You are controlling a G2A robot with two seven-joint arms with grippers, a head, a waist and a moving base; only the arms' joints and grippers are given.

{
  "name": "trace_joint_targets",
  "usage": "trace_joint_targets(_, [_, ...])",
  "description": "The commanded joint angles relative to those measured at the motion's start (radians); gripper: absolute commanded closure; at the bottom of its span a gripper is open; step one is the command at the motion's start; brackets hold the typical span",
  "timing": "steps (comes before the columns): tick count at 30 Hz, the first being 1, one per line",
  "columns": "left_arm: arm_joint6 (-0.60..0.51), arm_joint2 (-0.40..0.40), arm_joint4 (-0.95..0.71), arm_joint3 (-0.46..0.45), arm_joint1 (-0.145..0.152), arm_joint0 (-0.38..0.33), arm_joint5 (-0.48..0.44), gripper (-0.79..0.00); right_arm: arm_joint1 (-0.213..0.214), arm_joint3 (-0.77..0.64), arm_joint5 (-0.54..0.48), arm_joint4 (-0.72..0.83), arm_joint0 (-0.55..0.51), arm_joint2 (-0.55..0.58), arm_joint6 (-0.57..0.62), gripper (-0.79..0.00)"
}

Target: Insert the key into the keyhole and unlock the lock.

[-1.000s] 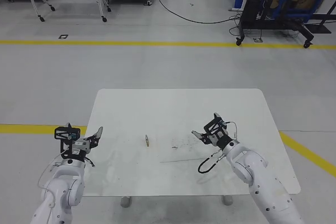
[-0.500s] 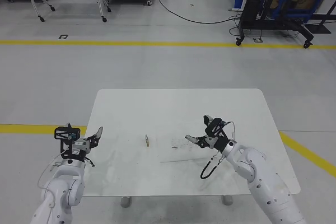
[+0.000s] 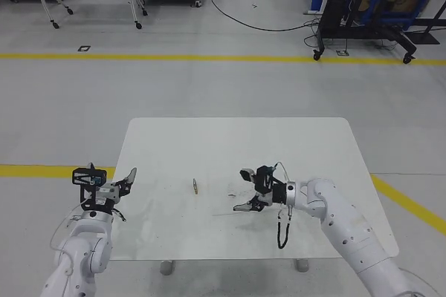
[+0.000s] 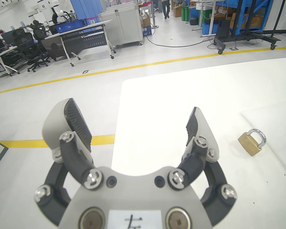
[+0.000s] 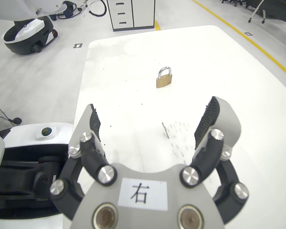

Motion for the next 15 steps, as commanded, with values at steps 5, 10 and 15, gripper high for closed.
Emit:
trace_joint_targets(5, [0.0,0.0,0.0,0.0,0.0,0.0,0.0,-0.785,-0.005,0.068,0.019,-0.045,0.087,-0.095,0.106,-0.622])
trace_joint_targets(10, [0.0,0.0,0.0,0.0,0.0,0.0,0.0,-0.785,-0.028,0.112,0.084,-0.098,0.139,-0.171,0.141,-0.379])
trace_joint_targets(15, [0.0,0.0,0.0,0.0,0.0,0.0,0.0,-0.785,-0.04,0.136,0.114,-0.158,0.171,-0.213,0.131,-0.342])
